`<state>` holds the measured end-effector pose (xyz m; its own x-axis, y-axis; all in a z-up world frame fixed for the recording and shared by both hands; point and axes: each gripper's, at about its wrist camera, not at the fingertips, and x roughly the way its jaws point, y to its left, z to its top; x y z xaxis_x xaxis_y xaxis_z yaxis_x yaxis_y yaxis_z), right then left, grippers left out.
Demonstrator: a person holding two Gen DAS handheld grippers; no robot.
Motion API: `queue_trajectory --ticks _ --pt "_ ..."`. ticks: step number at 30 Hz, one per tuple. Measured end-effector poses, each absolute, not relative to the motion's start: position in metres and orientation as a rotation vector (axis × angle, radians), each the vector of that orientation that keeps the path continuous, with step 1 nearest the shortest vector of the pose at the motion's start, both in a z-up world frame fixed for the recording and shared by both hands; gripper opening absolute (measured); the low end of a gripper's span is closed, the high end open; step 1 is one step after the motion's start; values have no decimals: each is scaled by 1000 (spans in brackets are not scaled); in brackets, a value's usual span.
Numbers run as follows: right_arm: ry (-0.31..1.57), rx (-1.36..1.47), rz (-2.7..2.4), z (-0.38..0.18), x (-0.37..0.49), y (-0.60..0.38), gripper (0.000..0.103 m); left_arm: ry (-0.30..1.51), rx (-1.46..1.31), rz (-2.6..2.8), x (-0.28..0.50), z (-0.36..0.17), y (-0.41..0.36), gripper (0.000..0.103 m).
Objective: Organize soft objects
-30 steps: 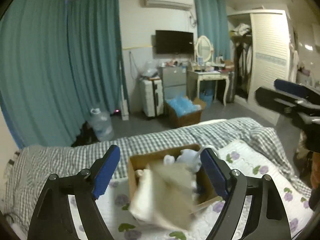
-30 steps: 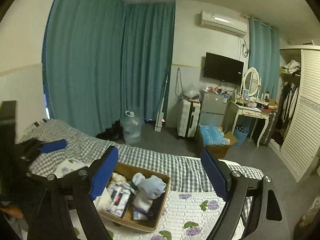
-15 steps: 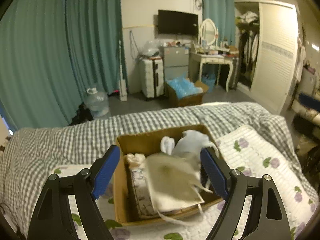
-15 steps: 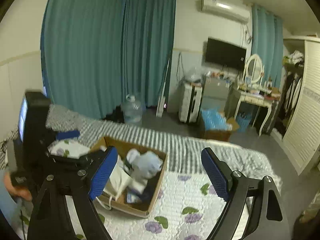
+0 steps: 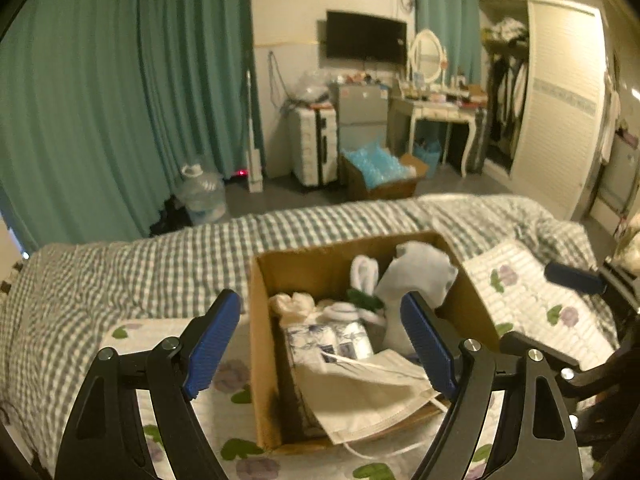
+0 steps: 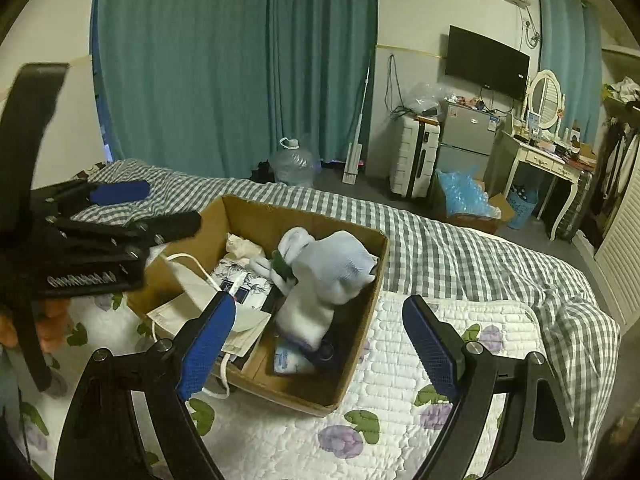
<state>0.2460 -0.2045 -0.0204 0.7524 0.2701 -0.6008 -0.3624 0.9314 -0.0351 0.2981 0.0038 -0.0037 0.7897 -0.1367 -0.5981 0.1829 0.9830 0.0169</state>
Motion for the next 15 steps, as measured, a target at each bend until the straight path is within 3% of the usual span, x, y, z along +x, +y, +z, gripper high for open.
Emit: queue_trajectory --ticks 8,12,15 --pt "449 -104 305 51 189 -218 86 430 46 -149 226 53 18 84" --pt "332 -36 304 87 141 -227 103 312 -20 -144 175 80 30 97" --pt "290 23 329 101 113 -235 103 244 -65 -168 136 90 37 98"
